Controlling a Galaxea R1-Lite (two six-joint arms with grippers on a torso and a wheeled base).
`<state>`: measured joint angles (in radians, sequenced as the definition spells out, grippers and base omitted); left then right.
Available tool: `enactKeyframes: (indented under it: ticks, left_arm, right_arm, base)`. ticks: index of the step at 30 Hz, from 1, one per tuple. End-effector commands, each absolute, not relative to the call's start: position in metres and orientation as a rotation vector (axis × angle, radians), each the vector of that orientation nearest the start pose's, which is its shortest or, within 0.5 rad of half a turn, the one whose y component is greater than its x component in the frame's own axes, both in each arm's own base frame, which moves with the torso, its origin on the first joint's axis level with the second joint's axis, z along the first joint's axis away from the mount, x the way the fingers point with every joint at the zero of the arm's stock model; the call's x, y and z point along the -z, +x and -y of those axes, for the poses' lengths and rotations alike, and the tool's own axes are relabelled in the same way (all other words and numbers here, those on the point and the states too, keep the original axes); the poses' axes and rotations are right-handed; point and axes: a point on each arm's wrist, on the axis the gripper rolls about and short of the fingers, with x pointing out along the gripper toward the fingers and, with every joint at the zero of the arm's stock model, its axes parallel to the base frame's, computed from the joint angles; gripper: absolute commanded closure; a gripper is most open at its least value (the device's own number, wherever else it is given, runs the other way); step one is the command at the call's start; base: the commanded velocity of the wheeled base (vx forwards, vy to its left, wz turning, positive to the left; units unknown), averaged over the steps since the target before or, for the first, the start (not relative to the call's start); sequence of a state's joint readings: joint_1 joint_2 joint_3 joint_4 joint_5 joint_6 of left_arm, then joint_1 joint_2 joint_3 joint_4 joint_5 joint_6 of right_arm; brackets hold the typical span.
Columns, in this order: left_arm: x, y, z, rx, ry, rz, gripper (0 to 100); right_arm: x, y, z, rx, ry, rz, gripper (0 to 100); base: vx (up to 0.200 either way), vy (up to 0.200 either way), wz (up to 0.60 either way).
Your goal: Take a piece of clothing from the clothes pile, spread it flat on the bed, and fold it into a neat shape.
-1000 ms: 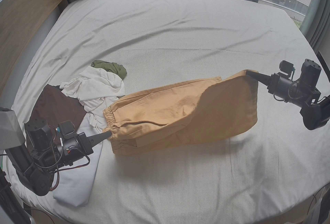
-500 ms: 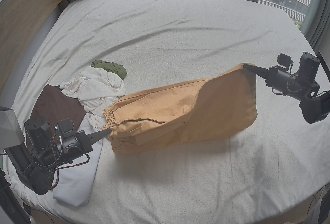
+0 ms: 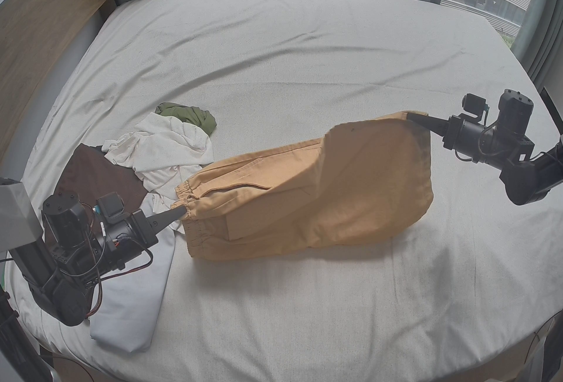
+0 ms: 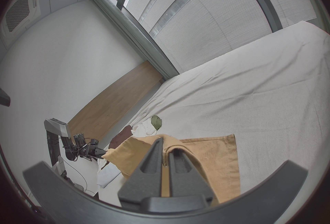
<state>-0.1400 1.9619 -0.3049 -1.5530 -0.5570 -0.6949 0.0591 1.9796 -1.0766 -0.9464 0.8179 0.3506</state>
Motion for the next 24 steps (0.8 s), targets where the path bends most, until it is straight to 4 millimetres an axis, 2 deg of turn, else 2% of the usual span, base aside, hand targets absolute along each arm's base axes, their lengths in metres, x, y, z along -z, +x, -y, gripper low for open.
enactKeyframes:
  ticks: [1,9,15,20,24]
  left_arm:
    - [-0.085,0.273,0.050,0.628,-0.687,-0.337,100]
    - [-0.076,0.290,0.050,0.538,-0.689,-0.311,100]
    - [-0.076,0.295,0.047,0.519,-0.691,-0.296,100]
    - [-0.075,0.296,0.047,0.517,-0.691,-0.297,100]
    - [-0.070,0.307,0.047,0.471,-0.692,-0.279,100]
  right_arm:
    - [-0.182,0.395,-0.044,-0.872,0.319,-0.131,100]
    - [-0.176,0.419,-0.051,-0.865,0.323,-0.138,100]
    - [-0.165,0.435,-0.057,-0.860,0.329,-0.154,100]
    - [-0.159,0.441,-0.060,-0.853,0.332,-0.161,100]
    - [-0.153,0.448,-0.061,-0.851,0.333,-0.163,100]
  base:
    - [0.000,0.000,0.00]
    - [0.000,0.000,0.00]
    - [0.000,0.000,0.00]
    - [0.000,0.000,0.00]
    - [0.000,0.000,0.00]
